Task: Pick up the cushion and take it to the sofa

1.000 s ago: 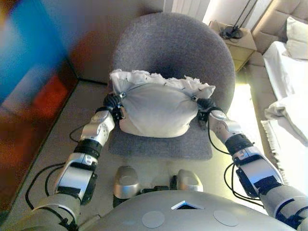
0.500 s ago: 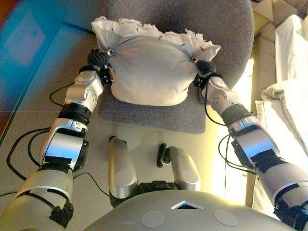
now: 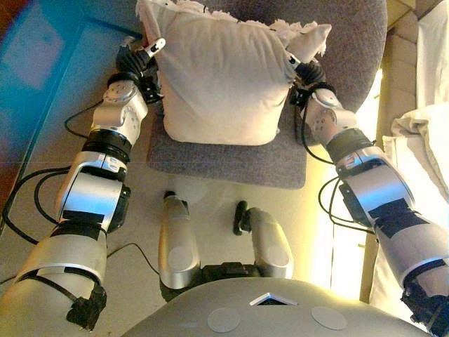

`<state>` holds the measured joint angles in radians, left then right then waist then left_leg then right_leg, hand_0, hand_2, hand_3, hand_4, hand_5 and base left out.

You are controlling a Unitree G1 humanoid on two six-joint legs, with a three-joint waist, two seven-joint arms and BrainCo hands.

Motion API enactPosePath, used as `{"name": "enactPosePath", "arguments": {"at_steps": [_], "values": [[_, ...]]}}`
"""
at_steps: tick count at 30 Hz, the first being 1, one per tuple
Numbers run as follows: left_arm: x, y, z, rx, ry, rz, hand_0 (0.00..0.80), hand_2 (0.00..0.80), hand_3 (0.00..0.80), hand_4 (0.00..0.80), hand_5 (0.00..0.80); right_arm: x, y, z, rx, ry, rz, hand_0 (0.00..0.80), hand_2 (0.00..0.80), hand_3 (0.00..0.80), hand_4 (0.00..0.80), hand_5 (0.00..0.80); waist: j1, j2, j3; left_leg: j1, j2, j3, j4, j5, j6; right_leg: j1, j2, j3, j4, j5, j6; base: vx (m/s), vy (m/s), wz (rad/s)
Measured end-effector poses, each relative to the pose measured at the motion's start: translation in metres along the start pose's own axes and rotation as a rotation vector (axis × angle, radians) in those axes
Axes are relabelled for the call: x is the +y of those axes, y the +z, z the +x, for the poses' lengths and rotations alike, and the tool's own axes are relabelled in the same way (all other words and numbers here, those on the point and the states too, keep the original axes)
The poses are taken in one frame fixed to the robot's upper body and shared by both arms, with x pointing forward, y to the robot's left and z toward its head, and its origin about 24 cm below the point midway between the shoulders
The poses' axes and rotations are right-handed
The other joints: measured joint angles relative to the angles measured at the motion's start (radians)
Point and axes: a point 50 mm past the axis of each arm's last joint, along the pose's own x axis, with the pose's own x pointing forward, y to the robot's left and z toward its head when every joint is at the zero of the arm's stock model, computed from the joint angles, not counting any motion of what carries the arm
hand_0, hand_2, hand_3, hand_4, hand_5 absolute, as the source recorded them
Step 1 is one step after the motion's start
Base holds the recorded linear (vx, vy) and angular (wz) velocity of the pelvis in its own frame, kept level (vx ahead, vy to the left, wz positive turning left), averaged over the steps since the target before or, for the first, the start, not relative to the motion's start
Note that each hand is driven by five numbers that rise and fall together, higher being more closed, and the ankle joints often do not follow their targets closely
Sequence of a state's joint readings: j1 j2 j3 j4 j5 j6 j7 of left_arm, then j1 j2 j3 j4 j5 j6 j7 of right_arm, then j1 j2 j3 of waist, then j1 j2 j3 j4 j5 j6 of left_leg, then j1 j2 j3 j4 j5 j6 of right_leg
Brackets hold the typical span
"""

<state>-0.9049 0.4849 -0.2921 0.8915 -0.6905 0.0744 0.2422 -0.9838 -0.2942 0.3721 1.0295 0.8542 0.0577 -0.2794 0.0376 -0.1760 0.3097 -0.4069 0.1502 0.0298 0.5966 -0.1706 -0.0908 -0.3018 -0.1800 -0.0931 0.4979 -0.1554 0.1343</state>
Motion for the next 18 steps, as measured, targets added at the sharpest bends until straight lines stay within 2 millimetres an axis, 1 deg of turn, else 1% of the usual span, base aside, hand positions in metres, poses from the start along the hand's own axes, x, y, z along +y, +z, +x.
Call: {"name": "enactPosePath", "arguments": {"at_steps": [2, 6, 8, 9, 11, 13, 15, 16, 18], "values": [[-0.001, 0.001, 0.000, -0.005, -0.002, 0.000, 0.000, 0.000, 0.000, 0.000, 0.000, -0.001, 0.000, 0.000, 0.001, -0.011, 0.002, 0.000, 0.000, 0.000, 0.000, 0.000, -0.001, 0.000, 0.000, 0.046, 0.000, 0.017, -0.029, 0.000, 0.001, 0.043, -0.001, 0.002, -0.037, 0.010, 0.002, 0.119, 0.098, -0.08], [0.001, 0.014, -0.002, -0.057, 0.006, -0.008, 0.000, 0.000, 0.000, 0.000, 0.000, -0.003, 0.002, 0.000, 0.005, -0.016, 0.003, 0.000, 0.000, 0.000, 0.000, 0.000, 0.000, 0.004, -0.004, 0.152, -0.007, 0.045, -0.106, 0.008, 0.008, 0.155, -0.004, 0.003, -0.145, 0.044, 0.013, 0.174, 0.116, -0.07], [0.003, 0.022, -0.002, -0.083, 0.013, -0.015, 0.000, 0.000, 0.000, 0.000, 0.000, -0.009, 0.010, 0.000, -0.016, -0.023, -0.002, 0.000, 0.000, 0.000, 0.000, 0.000, -0.002, 0.015, -0.029, 0.188, -0.017, 0.055, -0.145, 0.013, 0.012, 0.202, -0.010, 0.001, -0.215, 0.072, 0.021, 0.158, 0.124, -0.07], [0.006, 0.021, -0.002, -0.082, 0.021, -0.014, 0.000, 0.000, 0.000, 0.000, 0.000, -0.012, 0.013, 0.000, -0.026, -0.028, -0.001, 0.000, 0.000, 0.000, 0.000, 0.000, -0.003, 0.021, -0.044, 0.208, -0.024, 0.063, -0.168, 0.020, 0.015, 0.227, -0.014, 0.001, -0.257, 0.092, 0.024, 0.123, 0.120, -0.06], [0.015, 0.017, -0.003, -0.072, 0.043, -0.006, 0.000, 0.000, 0.000, 0.000, 0.000, -0.021, 0.021, 0.000, -0.047, -0.048, 0.009, 0.000, 0.000, 0.000, 0.000, 0.000, -0.006, 0.039, -0.090, 0.257, -0.041, 0.080, -0.226, 0.031, 0.021, 0.291, -0.020, -0.002, -0.357, 0.131, 0.034, 0.085, 0.128, -0.04], [0.026, 0.009, -0.006, -0.058, 0.063, 0.010, 0.000, 0.000, 0.000, 0.000, 0.000, -0.030, 0.028, 0.000, -0.068, -0.064, 0.003, 0.000, 0.000, 0.000, 0.000, 0.000, -0.014, 0.051, -0.145, 0.298, -0.059, 0.087, -0.272, 0.038, 0.024, 0.343, -0.033, -0.010, -0.424, 0.148, 0.039, -0.001, 0.115, 0.02], [0.037, 0.001, -0.010, -0.045, 0.061, -0.046, 0.000, 0.000, 0.000, 0.000, 0.000, -0.033, 0.031, -0.001, -0.088, -0.046, -0.018, 0.000, 0.000, 0.000, 0.000, 0.000, -0.020, 0.056, -0.190, 0.341, -0.068, 0.096, -0.318, 0.046, 0.020, 0.375, -0.038, -0.019, -0.454, 0.150, 0.038, -0.074, 0.113, -0.03], [0.040, -0.006, -0.013, -0.036, 0.054, -0.061, 0.000, 0.000, 0.000, 0.000, 0.000, -0.033, 0.029, -0.002, -0.101, -0.034, -0.026, 0.000, 0.000, 0.000, 0.000, 0.000, -0.021, 0.056, -0.216, 0.354, -0.069, 0.102, -0.340, 0.050, 0.017, 0.380, -0.037, -0.020, -0.464, 0.150, 0.038, -0.100, 0.103, -0.12], [0.038, -0.015, -0.019, -0.033, 0.010, -0.065, 0.000, 0.000, 0.000, 0.000, 0.000, -0.030, 0.027, -0.008, -0.131, 0.003, -0.021, 0.000, 0.000, 0.000, 0.000, 0.000, -0.026, 0.062, -0.233, 0.373, -0.074, 0.104, -0.365, 0.059, 0.012, 0.385, -0.033, -0.017, -0.467, 0.150, 0.036, -0.096, 0.073, -0.10]]}}
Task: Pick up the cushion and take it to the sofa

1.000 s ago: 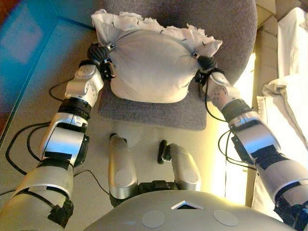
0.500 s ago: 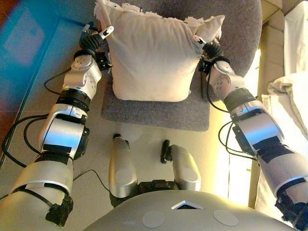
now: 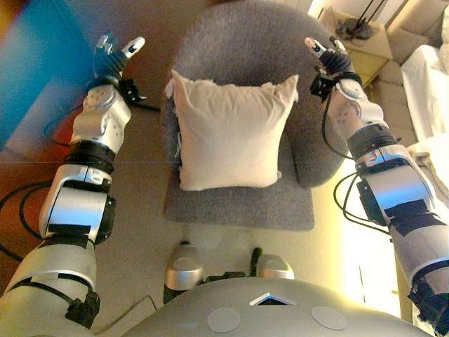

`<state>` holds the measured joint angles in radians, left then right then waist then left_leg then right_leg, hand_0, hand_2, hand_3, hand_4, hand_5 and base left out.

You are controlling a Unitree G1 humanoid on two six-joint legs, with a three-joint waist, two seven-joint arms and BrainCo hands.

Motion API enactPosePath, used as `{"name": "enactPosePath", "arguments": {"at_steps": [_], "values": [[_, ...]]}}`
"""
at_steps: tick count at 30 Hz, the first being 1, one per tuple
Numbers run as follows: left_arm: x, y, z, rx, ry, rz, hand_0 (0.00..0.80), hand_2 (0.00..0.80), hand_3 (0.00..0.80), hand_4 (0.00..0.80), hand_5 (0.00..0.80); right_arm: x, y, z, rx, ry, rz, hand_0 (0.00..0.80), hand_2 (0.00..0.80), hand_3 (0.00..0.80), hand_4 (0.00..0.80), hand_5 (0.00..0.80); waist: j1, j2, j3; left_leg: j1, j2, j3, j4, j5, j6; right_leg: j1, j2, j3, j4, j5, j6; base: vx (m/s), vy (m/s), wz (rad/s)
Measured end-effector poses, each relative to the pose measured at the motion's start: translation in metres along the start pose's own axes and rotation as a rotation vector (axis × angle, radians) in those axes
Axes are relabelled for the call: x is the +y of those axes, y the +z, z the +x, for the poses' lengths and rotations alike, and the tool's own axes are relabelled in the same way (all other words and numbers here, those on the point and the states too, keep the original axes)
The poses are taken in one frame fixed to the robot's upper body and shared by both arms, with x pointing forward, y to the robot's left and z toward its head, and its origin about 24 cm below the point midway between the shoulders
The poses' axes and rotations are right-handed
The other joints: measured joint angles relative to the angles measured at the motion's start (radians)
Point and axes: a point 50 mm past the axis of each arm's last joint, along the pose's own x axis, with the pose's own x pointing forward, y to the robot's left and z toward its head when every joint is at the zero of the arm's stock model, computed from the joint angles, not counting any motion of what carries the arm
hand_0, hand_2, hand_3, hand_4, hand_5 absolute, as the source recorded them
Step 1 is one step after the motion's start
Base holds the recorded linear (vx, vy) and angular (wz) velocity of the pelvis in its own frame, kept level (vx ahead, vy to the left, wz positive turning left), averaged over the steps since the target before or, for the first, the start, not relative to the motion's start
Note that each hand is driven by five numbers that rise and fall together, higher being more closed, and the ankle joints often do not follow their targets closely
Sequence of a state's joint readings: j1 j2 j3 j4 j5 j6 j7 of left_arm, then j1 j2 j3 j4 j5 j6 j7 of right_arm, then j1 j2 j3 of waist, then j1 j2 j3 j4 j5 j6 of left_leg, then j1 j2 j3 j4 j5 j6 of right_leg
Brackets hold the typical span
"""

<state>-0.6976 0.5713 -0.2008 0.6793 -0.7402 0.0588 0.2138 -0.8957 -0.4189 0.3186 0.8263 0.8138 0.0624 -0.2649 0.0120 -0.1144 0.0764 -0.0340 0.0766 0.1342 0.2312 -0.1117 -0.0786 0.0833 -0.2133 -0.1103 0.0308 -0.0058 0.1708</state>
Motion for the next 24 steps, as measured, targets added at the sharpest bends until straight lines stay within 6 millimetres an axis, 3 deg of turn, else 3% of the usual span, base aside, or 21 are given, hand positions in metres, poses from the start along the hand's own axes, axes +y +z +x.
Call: {"name": "enactPosePath", "arguments": {"at_steps": [2, 5, 8, 13, 18, 22, 24], "values": [[-0.007, -0.007, -0.008, -0.005, -0.063, -0.033, 0.000, 0.000, 0.000, 0.000, 0.000, 0.000, -0.004, -0.008, -0.029, 0.047, 0.013, 0.000, 0.000, 0.000, 0.000, 0.000, -0.009, 0.008, -0.005, 0.006, -0.002, 0.001, -0.017, 0.008, -0.001, -0.001, 0.000, 0.004, 0.000, -0.001, -0.001, -0.099, 0.042, -0.02], [-0.011, -0.015, -0.017, -0.011, -0.100, -0.134, 0.000, 0.000, 0.000, 0.000, 0.000, -0.007, -0.025, -0.021, -0.008, 0.088, 0.024, 0.000, 0.000, 0.000, 0.000, 0.000, -0.027, 0.014, -0.009, 0.023, -0.007, 0.002, -0.046, 0.021, -0.001, -0.002, -0.001, 0.008, 0.000, -0.001, -0.002, -0.100, 0.018, -0.03], [-0.019, -0.036, -0.038, -0.019, -0.139, -0.313, 0.000, 0.000, 0.000, 0.000, 0.000, -0.022, -0.064, -0.043, 0.054, 0.112, 0.028, 0.000, 0.000, 0.000, 0.000, 0.000, -0.027, 0.023, -0.023, 0.043, -0.008, 0.007, -0.076, 0.033, -0.002, -0.002, 0.000, 0.012, 0.000, -0.002, -0.003, -0.108, -0.005, -0.11], [-0.026, -0.087, -0.083, 0.071, -0.206, -0.425, 0.000, 0.000, 0.000, 0.000, 0.000, -0.035, -0.126, -0.094, 0.162, 0.164, 0.047, 0.000, 0.000, 0.000, 0.000, 0.000, -0.035, 0.047, -0.047, 0.067, -0.008, 0.023, -0.154, 0.074, -0.007, -0.019, 0.006, 0.017, -0.008, 0.001, -0.010, -0.110, 0.009, -0.08], [-0.007, -0.132, -0.128, 0.175, -0.225, -0.453, 0.000, 0.000, 0.000, 0.000, 0.000, -0.036, -0.174, -0.140, 0.278, 0.219, 0.127, 0.000, 0.000, 0.000, 0.000, 0.000, -0.049, 0.058, -0.050, 0.094, 0.000, 0.028, -0.270, 0.140, -0.016, -0.018, 0.025, 0.006, -0.070, 0.038, -0.022, -0.113, -0.014, -0.01], [0.011, -0.158, -0.167, 0.242, -0.286, -0.483, 0.000, 0.000, 0.000, 0.000, 0.000, -0.037, -0.189, -0.159, 0.320, 0.299, 0.144, 0.000, 0.000, 0.000, 0.000, 0.000, -0.048, 0.062, -0.049, 0.112, 0.009, 0.046, -0.320, 0.168, -0.022, -0.017, 0.036, -0.008, -0.106, 0.060, -0.028, -0.062, 0.002, -0.06], [0.016, -0.165, -0.177, 0.269, -0.275, -0.484, 0.000, 0.000, 0.000, 0.000, 0.000, -0.040, -0.192, -0.164, 0.334, 0.306, 0.151, 0.000, 0.000, 0.000, 0.000, 0.000, -0.045, 0.066, -0.046, 0.112, 0.012, 0.052, -0.320, 0.168, -0.023, -0.018, 0.038, -0.010, -0.108, 0.065, -0.029, -0.053, 0.023, -0.08]]}}
